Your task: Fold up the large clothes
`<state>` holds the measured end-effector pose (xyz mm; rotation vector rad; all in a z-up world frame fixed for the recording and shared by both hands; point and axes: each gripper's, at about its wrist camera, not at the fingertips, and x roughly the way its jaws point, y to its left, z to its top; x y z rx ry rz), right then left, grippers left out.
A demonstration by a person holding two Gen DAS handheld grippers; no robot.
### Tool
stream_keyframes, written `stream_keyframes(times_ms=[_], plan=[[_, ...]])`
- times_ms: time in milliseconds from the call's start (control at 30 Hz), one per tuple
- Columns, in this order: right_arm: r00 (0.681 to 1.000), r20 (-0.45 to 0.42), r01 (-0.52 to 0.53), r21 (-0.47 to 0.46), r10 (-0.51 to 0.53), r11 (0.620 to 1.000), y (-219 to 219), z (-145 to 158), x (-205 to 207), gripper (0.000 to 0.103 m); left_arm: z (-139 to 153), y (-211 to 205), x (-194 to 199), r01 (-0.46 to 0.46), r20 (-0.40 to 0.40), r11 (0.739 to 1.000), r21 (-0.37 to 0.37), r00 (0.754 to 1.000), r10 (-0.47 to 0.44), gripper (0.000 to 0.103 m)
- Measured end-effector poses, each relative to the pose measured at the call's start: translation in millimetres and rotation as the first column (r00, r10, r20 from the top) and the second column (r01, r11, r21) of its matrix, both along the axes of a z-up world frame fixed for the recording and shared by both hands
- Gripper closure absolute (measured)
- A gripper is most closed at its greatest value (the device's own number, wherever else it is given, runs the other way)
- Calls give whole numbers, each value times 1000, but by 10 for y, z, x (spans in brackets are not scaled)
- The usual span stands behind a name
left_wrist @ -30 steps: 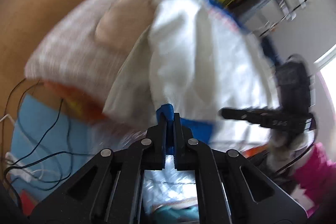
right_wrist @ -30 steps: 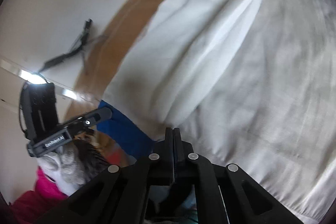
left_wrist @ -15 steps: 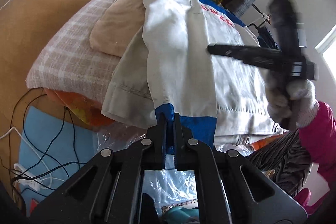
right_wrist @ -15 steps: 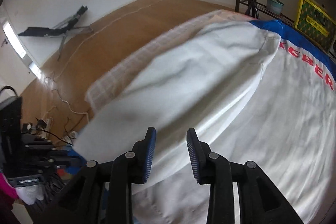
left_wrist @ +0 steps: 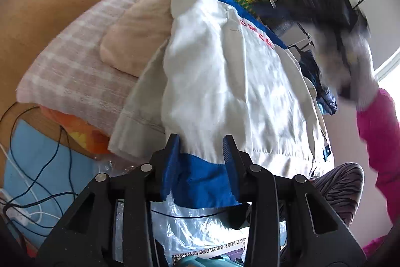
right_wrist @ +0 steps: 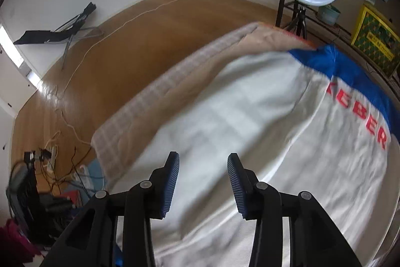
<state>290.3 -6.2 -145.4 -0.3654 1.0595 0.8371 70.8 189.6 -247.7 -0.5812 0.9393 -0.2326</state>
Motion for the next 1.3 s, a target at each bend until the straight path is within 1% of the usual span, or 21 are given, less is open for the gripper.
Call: stream_keyframes(times_ms=[33, 67, 133, 200, 267, 333, 367, 433, 533, 633, 767, 800, 833, 867, 900, 933, 1000, 1167, 1300], plan=[[1000, 8, 10, 7, -10, 1000, 100, 54, 144, 61, -13, -25, 20, 8, -6, 1000, 13, 1000, -8, 79], [1000, 18, 22, 12, -23, 1000, 285, 88, 296, 61, -35, -46, 36, 13, -16, 999, 31, 1000, -13, 88], [999, 38, 24, -1, -24, 1000, 554, 117, 528, 60, -71, -42, 52, 2, -33, 999, 50, 999, -1, 90], [998, 54, 30, -20, -29, 999, 774, 37, 766, 60, -82, -6, 51, -7, -32, 999, 42, 999, 8, 90], [998, 33, 45, -21, -44, 999, 958, -77, 1035, 59, -95, 20, 53, -17, -37, 999, 42, 999, 19, 90], [998, 1, 60, -22, -60, 998, 1099, -217, 1302, 43, -118, 43, 60, -18, -46, 999, 29, 999, 19, 90], [998, -9, 59, -21, -59, 998, 1204, -278, 1392, 41, -120, 43, 66, -14, -47, 999, 28, 999, 16, 90], [999, 10, 41, -52, -40, 998, 1333, -421, 1562, 40, -137, 32, 92, -10, -52, 999, 40, 999, 12, 90], [998, 30, -44, -108, 48, 993, 1529, -679, 1737, 34, -180, 39, 131, -11, -67, 999, 40, 998, 13, 90], [994, 35, -100, -153, 106, 983, 1635, -909, 1851, 34, -188, 5, 163, -1, -69, 998, 58, 998, 5, 90], [985, 57, -149, -206, 164, 967, 1742, -1150, 1950, 35, -194, -76, 186, 21, -69, 994, 108, 998, -14, 90], [984, 46, -161, -206, 174, 965, 1747, -1190, 1958, 47, -202, -78, 191, 23, -71, 993, 117, 997, -15, 90], [981, 43, -175, -201, 187, 964, 1736, -1217, 1951, 65, -212, -70, 196, 24, -73, 993, 119, 997, -16, 90], [980, 59, -176, -200, 191, 964, 1714, -1227, 1946, 67, -217, -80, 199, 25, -74, 992, 120, 997, -16, 91], [979, 66, -176, -188, 191, 966, 1685, -1222, 1943, 76, -216, -88, 207, 26, -72, 992, 126, 997, -17, 92], [980, 64, -176, -168, 189, 970, 1643, -1204, 1945, 89, -213, -96, 209, 28, -69, 991, 131, 997, -19, 92], [980, 74, -175, -130, 186, 976, 1553, -1117, 1941, 98, -204, -127, 212, 32, -64, 989, 147, 998, -23, 94], [980, 163, -116, -5, 115, 993, 1300, -675, 1894, 100, -157, -158, 192, 30, -42, 988, 153, 999, -24, 95], [975, 217, -70, 121, 43, 990, 1199, -369, 1928, 101, -91, -147, 179, 10, -13, 987, 159, 1000, -8, 95]])
